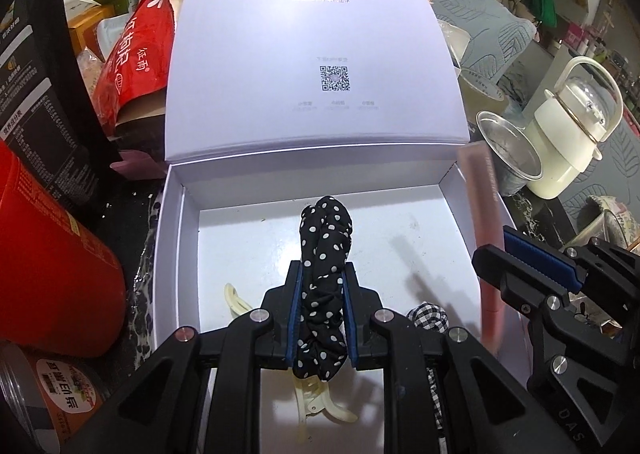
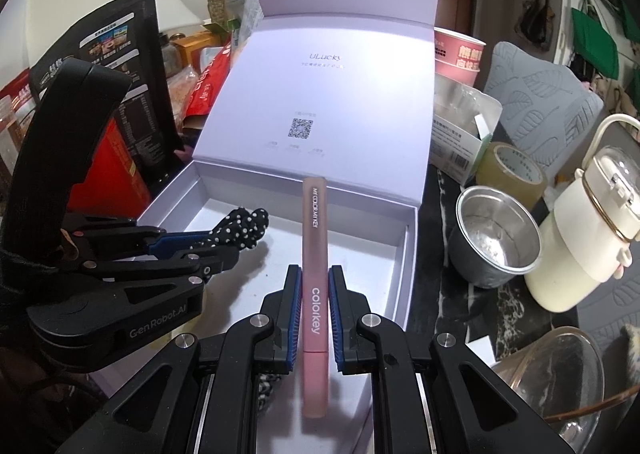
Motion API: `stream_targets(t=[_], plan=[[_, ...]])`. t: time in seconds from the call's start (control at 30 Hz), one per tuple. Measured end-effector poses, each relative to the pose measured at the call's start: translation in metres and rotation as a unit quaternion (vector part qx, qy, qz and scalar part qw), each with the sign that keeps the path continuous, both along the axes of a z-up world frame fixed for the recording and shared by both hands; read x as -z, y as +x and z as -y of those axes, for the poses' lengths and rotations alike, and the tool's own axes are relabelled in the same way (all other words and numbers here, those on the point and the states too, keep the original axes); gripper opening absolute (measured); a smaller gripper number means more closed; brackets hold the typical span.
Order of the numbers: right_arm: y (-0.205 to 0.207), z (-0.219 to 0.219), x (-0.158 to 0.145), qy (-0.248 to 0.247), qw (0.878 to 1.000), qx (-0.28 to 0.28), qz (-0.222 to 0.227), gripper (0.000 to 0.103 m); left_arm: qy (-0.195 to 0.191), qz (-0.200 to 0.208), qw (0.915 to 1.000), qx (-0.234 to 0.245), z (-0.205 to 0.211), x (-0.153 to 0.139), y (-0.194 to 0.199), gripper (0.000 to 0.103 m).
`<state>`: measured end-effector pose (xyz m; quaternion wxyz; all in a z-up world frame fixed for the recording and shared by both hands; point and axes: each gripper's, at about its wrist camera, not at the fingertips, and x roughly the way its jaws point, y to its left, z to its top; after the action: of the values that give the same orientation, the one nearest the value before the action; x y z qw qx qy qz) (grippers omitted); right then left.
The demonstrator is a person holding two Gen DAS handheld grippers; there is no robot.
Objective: Organize rigid objects
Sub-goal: 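Lower both items into the box and open both grippers to release them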
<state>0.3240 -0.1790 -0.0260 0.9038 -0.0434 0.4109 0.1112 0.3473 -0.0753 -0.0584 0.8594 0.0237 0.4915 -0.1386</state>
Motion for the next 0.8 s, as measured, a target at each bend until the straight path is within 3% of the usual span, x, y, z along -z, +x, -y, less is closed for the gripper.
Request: stream_targets(t=[0.27,0.8], plan=[[0.000,-0.001,0.003,-0.002,1.000,0.001,-0.006,0.014,0.008,-0.010,0.9999,0.002,0.000,0.003,0.001,0.018],[-0.007,0.000,-0.010,-0.007,1.000,0.008,0.012,0.014,0.017,0.024,0.9995,-0.003,0.001,-0.017,-0.010,0.019]])
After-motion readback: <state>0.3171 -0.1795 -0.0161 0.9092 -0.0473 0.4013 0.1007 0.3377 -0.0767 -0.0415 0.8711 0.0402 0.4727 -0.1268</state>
